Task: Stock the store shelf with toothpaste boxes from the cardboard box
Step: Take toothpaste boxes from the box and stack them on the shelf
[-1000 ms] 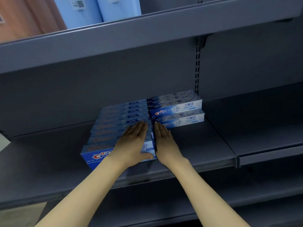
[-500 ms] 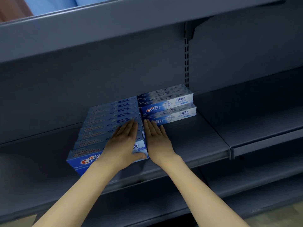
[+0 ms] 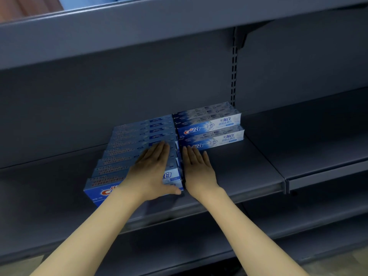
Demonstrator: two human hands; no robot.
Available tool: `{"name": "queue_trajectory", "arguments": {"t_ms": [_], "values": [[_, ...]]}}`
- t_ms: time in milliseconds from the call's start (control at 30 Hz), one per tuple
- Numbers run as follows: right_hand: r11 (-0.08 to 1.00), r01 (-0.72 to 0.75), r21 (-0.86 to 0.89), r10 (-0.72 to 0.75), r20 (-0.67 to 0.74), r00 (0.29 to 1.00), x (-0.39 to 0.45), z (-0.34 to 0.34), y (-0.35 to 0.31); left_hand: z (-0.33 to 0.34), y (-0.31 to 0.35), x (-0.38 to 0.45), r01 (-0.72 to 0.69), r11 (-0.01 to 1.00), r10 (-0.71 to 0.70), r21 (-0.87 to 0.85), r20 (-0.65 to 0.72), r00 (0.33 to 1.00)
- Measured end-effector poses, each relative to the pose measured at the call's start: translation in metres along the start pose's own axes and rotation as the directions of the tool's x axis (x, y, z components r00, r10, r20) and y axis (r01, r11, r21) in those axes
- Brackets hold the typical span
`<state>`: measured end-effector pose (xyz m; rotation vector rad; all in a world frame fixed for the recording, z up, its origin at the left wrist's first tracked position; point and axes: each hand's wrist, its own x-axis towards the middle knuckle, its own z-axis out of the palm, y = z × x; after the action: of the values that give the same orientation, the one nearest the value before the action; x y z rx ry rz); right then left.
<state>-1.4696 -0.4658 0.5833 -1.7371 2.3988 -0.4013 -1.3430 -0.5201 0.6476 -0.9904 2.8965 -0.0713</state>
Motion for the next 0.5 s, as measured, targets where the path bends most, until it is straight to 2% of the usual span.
{"name": "queue_trajectory", "arguments": {"t_ms": [133,500], "values": [[0.998,-0.054,-0.039,0.054,0.008,0.999,-0.0034,-0.0023,0.0027,-0.0007,-0.0042,-0.0004,0.001,0.999,0.000,-0.041,0.019,1.000],[0.998,-0.025,-0.060,0.028,0.054,0.998,-0.0005,0.0042,-0.0039,0.0080,-0.0085,0.0039,-0.019,0.998,0.017,-0.058,-0.039,0.999]]}}
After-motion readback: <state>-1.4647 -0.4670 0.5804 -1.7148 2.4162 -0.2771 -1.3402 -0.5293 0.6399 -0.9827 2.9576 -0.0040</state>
